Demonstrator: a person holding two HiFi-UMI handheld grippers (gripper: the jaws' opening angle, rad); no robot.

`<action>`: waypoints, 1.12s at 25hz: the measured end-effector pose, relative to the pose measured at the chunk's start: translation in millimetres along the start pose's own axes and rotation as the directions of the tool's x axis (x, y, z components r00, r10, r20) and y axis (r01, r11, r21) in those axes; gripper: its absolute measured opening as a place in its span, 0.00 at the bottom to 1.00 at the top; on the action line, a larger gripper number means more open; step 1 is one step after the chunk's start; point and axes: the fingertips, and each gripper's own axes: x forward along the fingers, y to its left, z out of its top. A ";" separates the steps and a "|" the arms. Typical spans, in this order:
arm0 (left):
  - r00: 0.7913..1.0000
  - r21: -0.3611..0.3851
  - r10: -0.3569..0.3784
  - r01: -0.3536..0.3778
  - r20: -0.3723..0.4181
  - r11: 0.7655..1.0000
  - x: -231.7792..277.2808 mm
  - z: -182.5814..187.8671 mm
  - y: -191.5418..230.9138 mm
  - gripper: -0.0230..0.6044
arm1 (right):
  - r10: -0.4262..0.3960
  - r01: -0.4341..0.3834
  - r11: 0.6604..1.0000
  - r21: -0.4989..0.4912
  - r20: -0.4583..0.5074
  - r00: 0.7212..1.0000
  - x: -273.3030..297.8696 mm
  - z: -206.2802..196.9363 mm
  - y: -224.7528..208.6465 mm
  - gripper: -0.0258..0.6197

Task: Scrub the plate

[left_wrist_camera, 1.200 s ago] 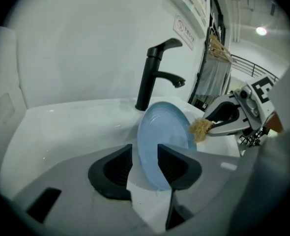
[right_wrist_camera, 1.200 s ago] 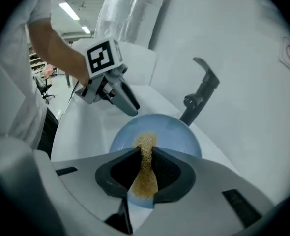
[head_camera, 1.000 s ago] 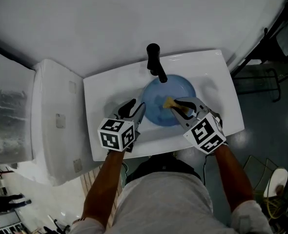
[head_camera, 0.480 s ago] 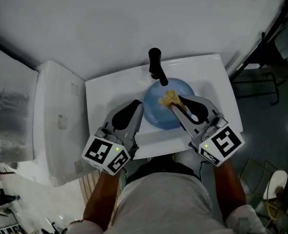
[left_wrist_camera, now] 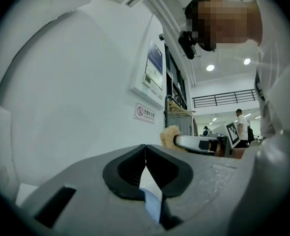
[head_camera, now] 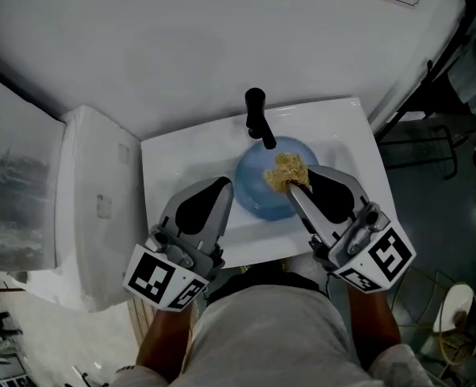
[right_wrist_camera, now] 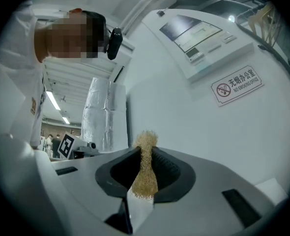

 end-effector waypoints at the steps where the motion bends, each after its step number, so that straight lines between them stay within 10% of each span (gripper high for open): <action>1: 1.000 0.004 -0.004 0.004 0.006 1.000 -0.4 2.5 -1.0 0.06 | 0.003 -0.003 1.000 0.004 0.009 1.000 -0.9 2.0 1.1 0.14; 28: 0.999 0.019 -0.037 0.036 0.020 0.999 0.9 8.3 -23.7 0.06 | 0.019 -0.019 1.000 -0.011 -0.007 1.000 -17.2 -8.2 12.3 0.13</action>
